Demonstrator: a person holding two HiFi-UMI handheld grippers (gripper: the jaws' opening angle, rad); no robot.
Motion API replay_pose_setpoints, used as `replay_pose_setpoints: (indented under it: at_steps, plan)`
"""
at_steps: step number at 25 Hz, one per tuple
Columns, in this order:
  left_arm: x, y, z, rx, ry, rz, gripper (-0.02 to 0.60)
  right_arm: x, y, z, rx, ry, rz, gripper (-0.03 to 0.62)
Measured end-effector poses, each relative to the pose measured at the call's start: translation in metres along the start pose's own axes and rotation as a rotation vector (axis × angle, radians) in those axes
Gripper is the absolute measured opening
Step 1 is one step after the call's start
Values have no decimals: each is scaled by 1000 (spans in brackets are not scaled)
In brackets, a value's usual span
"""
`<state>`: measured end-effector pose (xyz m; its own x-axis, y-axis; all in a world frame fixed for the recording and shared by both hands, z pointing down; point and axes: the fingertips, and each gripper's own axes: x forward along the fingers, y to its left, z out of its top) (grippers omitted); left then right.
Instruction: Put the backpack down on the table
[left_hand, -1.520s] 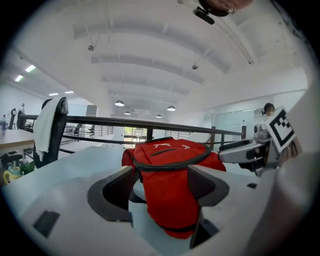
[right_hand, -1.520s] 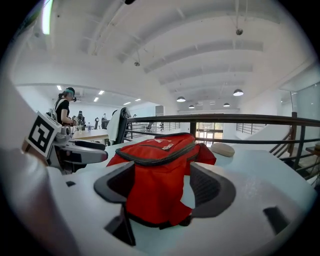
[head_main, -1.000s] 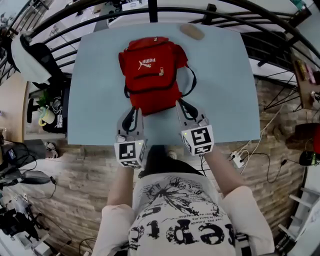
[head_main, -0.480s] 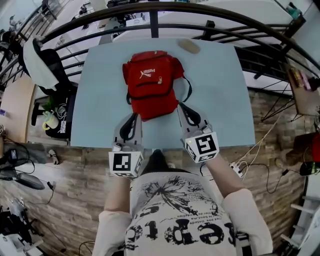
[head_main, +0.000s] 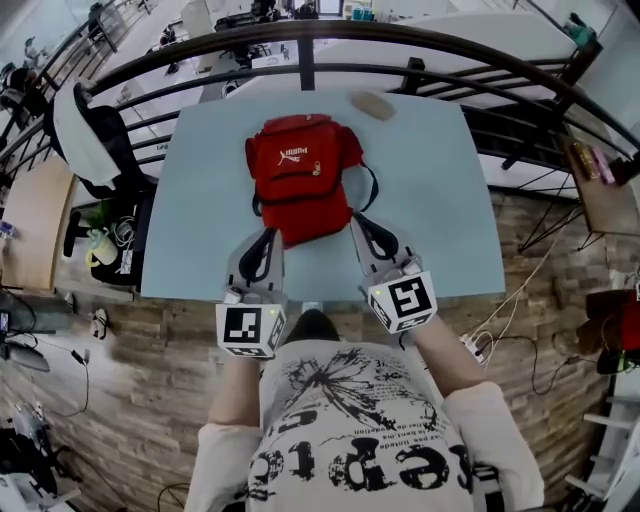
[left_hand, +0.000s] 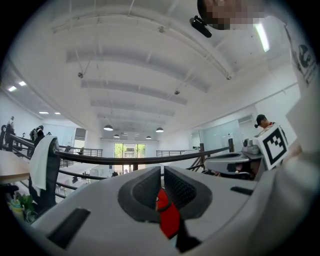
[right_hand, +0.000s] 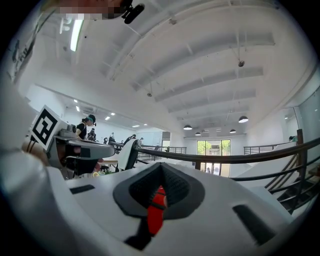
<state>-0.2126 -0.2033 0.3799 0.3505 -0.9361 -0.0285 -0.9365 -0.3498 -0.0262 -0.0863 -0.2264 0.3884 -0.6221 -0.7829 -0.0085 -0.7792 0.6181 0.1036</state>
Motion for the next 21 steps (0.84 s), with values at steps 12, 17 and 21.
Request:
replay_pose_setpoints:
  at_steps: [12,17,21]
  plan:
    - [-4,7,6,-12,-14,2,17,1,2,4,-15,13,-18,-9]
    - [-1,3,22,-46,-32,-21,17,3,1,4,-24,19,-21,-9]
    - [4,2,20,-27,-69,-34,17,3,0,5,-26,18,-19,-9]
